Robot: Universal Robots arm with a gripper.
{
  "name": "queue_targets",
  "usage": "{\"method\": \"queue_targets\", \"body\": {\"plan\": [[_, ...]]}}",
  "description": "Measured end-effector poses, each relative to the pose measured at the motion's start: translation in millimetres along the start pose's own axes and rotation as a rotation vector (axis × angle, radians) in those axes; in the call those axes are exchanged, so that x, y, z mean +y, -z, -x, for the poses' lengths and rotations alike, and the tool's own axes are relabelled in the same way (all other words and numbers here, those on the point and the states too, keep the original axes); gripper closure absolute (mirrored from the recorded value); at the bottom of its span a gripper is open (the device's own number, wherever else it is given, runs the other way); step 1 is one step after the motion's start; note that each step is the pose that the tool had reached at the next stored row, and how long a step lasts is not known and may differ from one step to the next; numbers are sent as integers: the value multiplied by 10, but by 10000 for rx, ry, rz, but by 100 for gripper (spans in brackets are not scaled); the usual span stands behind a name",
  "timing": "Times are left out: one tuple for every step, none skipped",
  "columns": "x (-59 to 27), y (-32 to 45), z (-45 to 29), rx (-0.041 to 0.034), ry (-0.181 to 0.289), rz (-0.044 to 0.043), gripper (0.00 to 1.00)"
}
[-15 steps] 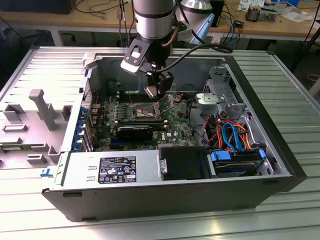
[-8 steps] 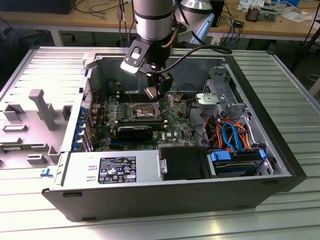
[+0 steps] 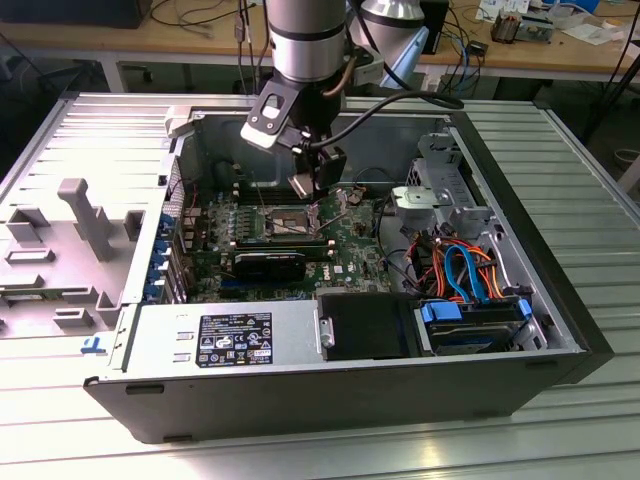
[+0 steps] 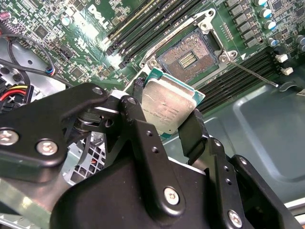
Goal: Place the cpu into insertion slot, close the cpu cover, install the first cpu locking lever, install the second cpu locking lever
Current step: 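Place the cpu into insertion slot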
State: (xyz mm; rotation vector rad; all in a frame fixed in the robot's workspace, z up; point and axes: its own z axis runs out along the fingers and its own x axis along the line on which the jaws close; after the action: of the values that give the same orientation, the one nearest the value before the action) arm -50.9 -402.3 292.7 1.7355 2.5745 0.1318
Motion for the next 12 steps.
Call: {"method": "queue_targets", "body": {"plan": [[0, -1, 0, -4, -30, 0, 45], [0, -2, 0, -6, -53, 0, 45], [0, -3, 0, -10, -89, 1, 45], [0, -3, 0, -13, -112, 1, 45], [-1, -5, 0, -16, -146, 2, 45], [-1, -6, 0, -17, -166, 2, 45], [-1, -7, 0, -19, -182, 3, 45], [-1, -9, 0, -20, -201, 3, 45], [-1, -9, 0, -22, -214, 3, 45], [-1, -11, 0, -24, -234, 4, 45], [-1, -12, 0, -25, -248, 3, 45], [-1, -13, 0, -26, -266, 4, 45]]}}
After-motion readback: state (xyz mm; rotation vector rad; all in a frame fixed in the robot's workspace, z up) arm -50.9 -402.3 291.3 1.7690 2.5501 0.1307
